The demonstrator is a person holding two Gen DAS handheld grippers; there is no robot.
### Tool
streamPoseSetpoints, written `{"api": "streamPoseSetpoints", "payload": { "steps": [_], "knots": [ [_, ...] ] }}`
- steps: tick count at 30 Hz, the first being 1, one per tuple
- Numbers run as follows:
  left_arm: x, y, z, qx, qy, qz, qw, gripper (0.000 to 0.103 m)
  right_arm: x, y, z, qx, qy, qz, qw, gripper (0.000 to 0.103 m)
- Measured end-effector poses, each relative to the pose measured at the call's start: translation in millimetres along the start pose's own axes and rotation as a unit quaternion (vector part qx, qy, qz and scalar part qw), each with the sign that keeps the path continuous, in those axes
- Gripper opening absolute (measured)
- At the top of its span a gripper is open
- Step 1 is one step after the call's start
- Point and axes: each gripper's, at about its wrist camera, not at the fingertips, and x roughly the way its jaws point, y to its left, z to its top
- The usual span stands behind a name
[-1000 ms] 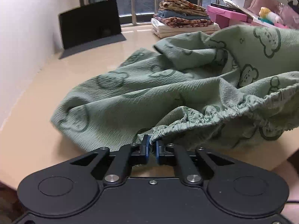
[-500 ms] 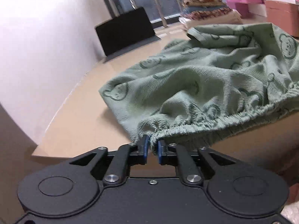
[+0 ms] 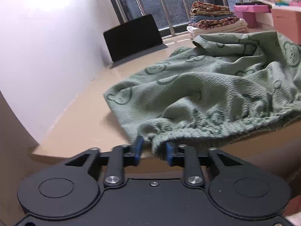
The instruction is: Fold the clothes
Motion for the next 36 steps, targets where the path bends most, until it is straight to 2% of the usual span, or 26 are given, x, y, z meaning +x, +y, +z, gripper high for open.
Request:
{"api": "streamPoseSetpoints", "payload": {
  "steps": [1, 3, 11, 17, 23, 26, 28, 30, 32, 34, 36],
  "knots": [
    [-1, 0, 0, -0.001, 0.001, -0.005, 1.0000, 0.012, 0, 1, 0, -0.006, 0.002, -0.002, 1.000, 0.014],
    [-2, 0, 0, 0.004, -0.002, -0.010, 0.9999, 0.010, -1, 3, 0, -0.013, 0.005, -0.005, 1.000, 0.011],
    [-17, 8, 7, 0.011, -0.030, -0.019, 0.9993, 0.007, -7, -4, 5, 0.004, 0.006, -0.002, 1.000, 0.006],
    [-42, 21, 26, 0.003, -0.082, -0.012, 0.9966, 0.007, -24, -10, 25, 0.027, -0.014, 0.021, 0.999, 0.005],
    [-61, 31, 35, 0.006, -0.096, -0.022, 0.9952, 0.007, -44, -7, 40, 0.029, -0.022, 0.047, 0.998, 0.005],
    [-55, 35, 39, 0.010, -0.094, -0.025, 0.9952, 0.007, -42, -7, 42, 0.030, -0.011, 0.056, 0.998, 0.005],
    [-36, 36, 50, 0.023, -0.098, -0.027, 0.9945, 0.007, -29, -9, 46, 0.023, 0.001, 0.058, 0.998, 0.005],
    [-5, 39, 74, 0.028, -0.098, -0.036, 0.9941, 0.006, 0, -12, 65, 0.013, 0.017, 0.066, 0.998, 0.005],
    [29, 43, 113, 0.024, -0.096, -0.044, 0.9941, 0.006, 31, -14, 91, 0.002, 0.030, 0.070, 0.997, 0.004],
    [57, 46, 161, 0.027, -0.105, -0.030, 0.9937, 0.006, 62, -10, 138, -0.018, 0.025, 0.061, 0.998, 0.004],
    [77, 50, 223, 0.029, -0.120, -0.005, 0.9923, 0.005, 90, -4, 196, -0.036, 0.014, 0.048, 0.998, 0.004]
  ]
}}
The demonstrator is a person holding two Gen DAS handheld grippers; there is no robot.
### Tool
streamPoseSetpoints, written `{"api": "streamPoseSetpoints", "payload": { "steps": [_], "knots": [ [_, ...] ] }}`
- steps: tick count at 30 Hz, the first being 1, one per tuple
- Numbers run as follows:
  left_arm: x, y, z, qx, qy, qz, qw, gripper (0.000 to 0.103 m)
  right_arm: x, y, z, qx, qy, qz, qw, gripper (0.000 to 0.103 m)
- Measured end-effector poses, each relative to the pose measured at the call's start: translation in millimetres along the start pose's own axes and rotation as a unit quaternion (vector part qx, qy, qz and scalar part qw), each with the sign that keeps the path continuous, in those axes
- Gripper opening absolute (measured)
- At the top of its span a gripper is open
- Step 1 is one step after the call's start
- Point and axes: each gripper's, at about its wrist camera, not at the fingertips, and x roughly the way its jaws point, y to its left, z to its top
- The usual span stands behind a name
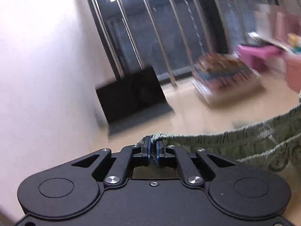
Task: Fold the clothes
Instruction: 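Lift the green garment high by the waistband with both grippers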
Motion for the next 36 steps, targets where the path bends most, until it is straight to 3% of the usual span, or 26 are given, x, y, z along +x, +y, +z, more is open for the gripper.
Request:
{"api": "streamPoseSetpoints", "payload": {
  "steps": [4, 8, 11, 14, 18, 21, 22, 26, 31, 34, 36],
  "knots": [
    [21, 31, 135, 0.001, -0.059, 0.082, 0.9949, 0.005, 19, 11, 146, -0.024, -0.061, -0.055, 0.996, 0.004],
    [-20, 94, 259, -0.067, -0.150, 0.130, 0.9779, 0.005, -33, 36, 287, -0.043, -0.180, -0.109, 0.977, 0.004],
    [-76, 130, 300, -0.075, -0.214, 0.164, 0.9600, 0.005, -88, 53, 340, -0.075, -0.266, -0.128, 0.953, 0.004],
    [-119, 139, 298, -0.042, -0.264, 0.194, 0.9439, 0.005, -126, 66, 349, -0.112, -0.320, -0.135, 0.931, 0.004],
    [-148, 121, 249, 0.030, -0.291, 0.236, 0.9267, 0.005, -140, 77, 313, -0.157, -0.344, -0.137, 0.916, 0.004],
    [-152, 94, 189, 0.077, -0.283, 0.235, 0.9268, 0.005, -128, 74, 262, -0.169, -0.322, -0.127, 0.923, 0.004],
    [-152, 84, 166, 0.091, -0.276, 0.229, 0.9290, 0.005, -120, 72, 242, -0.171, -0.310, -0.124, 0.927, 0.004],
    [-138, 28, 46, 0.141, -0.211, 0.177, 0.9509, 0.005, -73, 60, 135, -0.164, -0.229, -0.082, 0.956, 0.004],
    [-101, -34, -109, 0.144, -0.057, 0.100, 0.9829, 0.005, -9, 50, -20, -0.133, -0.091, -0.042, 0.986, 0.004],
    [-78, -66, -189, 0.125, 0.045, 0.057, 0.9895, 0.005, 22, 41, -93, -0.086, -0.009, -0.020, 0.996, 0.004],
    [-79, -76, -214, 0.114, 0.077, 0.042, 0.9896, 0.006, 31, 39, -125, -0.069, 0.021, -0.023, 0.997, 0.004]
  ]
}}
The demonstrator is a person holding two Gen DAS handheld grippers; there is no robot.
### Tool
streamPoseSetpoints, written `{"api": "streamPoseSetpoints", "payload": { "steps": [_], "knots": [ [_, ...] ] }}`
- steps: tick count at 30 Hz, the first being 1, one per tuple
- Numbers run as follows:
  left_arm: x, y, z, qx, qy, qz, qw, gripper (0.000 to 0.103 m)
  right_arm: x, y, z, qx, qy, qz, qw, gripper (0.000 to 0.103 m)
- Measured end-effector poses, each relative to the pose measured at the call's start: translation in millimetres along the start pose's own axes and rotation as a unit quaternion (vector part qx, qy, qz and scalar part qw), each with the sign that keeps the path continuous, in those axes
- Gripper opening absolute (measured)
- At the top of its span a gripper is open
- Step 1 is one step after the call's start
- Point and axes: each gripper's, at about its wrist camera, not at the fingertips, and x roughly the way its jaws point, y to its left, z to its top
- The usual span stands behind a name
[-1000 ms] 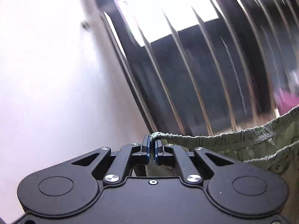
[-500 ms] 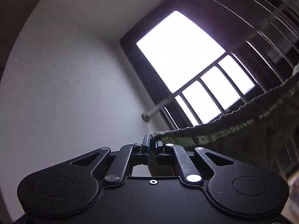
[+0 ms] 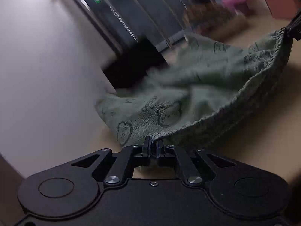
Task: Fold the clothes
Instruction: 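Lift the green garment high by the waistband with both grippers, then lift and shake the garment again with both grippers, then lower it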
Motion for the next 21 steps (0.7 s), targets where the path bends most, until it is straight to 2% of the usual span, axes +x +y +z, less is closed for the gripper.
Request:
{"api": "streamPoseSetpoints", "payload": {
  "steps": [3, 10, 12, 18, 21],
  "knots": [
    [-2, -11, -8, 0.006, 0.008, 0.002, 0.9999, 0.006, 3, 2, -25, 0.016, 0.014, -0.003, 1.000, 0.004],
    [-9, -4, 0, -0.006, 0.022, 0.001, 0.9997, 0.007, -8, 5, -33, 0.030, 0.012, 0.006, 0.999, 0.004],
    [-21, 7, 1, -0.010, 0.028, 0.001, 0.9996, 0.007, -16, 5, -32, 0.026, 0.014, 0.008, 1.000, 0.004],
    [-29, 36, 9, -0.039, 0.031, -0.003, 0.9988, 0.006, -47, 4, -34, 0.049, 0.033, 0.044, 0.997, 0.004],
    [-27, 59, 24, -0.059, 0.021, -0.004, 0.9981, 0.005, -56, 0, -20, 0.061, 0.036, 0.080, 0.994, 0.004]
  ]
}}
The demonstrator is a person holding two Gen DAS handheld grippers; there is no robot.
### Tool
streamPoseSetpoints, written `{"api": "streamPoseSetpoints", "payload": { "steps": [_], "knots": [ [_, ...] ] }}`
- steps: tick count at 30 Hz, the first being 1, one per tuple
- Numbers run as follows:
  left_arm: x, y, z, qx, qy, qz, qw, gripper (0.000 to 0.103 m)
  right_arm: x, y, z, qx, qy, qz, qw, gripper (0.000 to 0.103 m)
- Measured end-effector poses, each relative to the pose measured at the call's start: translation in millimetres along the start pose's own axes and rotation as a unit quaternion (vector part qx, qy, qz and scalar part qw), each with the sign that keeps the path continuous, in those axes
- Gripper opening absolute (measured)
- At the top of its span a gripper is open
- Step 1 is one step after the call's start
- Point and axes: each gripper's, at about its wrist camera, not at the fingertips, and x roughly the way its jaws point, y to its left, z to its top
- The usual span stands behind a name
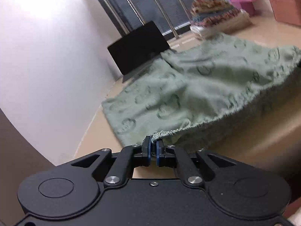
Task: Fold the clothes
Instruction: 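Lift and shake the garment again with both grippers, then lower it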
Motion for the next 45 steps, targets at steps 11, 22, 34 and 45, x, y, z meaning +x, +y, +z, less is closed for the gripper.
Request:
{"api": "streamPoseSetpoints", "payload": {
  "steps": [11, 22, 34, 45],
  "knots": [
    [24, 90, 86, -0.030, -0.005, -0.128, 0.9913, 0.005, -8, 12, 126, -0.065, 0.075, 0.085, 0.991, 0.004],
    [96, 218, 347, -0.185, -0.120, 0.046, 0.9744, 0.005, 38, 77, 412, -0.131, -0.129, -0.107, 0.977, 0.004],
    [-27, 242, 396, -0.078, -0.283, 0.213, 0.9320, 0.005, -85, 112, 472, -0.217, -0.347, -0.145, 0.901, 0.004],
    [2, 69, 168, 0.050, -0.155, 0.106, 0.9810, 0.006, 23, 72, 275, -0.253, -0.201, -0.059, 0.944, 0.004]
  ]
}}
